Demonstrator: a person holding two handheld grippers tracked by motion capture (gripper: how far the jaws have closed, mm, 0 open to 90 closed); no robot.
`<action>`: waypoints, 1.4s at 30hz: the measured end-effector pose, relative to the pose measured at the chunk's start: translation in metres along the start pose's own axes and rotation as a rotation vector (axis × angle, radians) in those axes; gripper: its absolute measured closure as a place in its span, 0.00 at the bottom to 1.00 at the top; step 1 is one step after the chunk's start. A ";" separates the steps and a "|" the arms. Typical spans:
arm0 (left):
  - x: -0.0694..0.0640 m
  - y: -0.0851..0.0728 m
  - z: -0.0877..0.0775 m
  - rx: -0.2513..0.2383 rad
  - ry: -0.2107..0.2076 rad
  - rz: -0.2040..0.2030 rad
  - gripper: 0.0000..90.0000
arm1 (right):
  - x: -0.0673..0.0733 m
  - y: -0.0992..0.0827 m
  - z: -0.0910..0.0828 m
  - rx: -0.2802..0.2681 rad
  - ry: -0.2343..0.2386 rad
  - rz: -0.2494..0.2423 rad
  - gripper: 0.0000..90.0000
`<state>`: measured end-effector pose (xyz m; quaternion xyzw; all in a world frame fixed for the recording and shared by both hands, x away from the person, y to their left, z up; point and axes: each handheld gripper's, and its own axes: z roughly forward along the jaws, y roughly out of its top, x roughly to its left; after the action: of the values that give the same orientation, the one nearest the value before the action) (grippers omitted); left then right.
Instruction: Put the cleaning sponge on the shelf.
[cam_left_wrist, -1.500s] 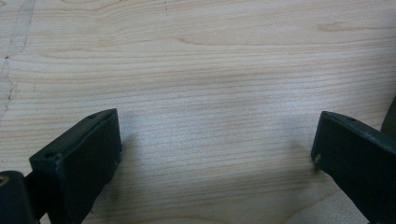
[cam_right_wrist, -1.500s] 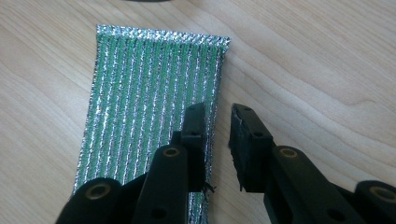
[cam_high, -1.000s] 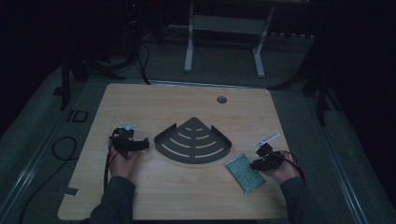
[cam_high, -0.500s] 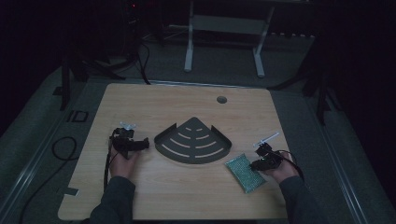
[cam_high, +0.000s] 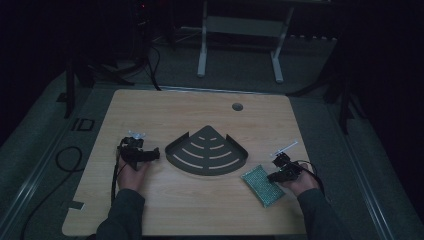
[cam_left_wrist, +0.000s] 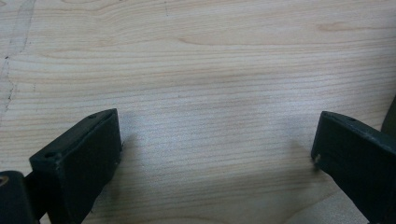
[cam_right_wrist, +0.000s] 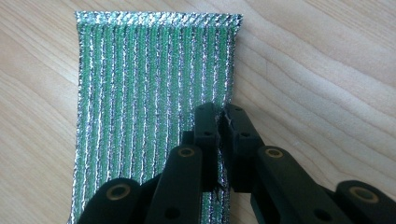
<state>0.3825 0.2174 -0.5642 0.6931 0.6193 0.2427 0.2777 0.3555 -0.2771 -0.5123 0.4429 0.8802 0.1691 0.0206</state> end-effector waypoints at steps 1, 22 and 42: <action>0.000 0.000 0.000 0.000 0.000 0.000 0.02 | 0.002 0.000 0.000 0.001 -0.010 -0.006 0.95; 0.000 0.000 0.000 0.000 0.000 0.000 0.02 | 0.010 0.006 -0.011 0.010 -0.053 -0.041 0.99; 0.000 0.000 0.000 0.000 0.000 0.000 0.02 | 0.010 0.008 -0.045 -0.036 -0.098 -0.053 1.00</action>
<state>0.3825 0.2174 -0.5642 0.6931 0.6194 0.2427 0.2776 0.3470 -0.2772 -0.4660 0.4268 0.8864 0.1622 0.0761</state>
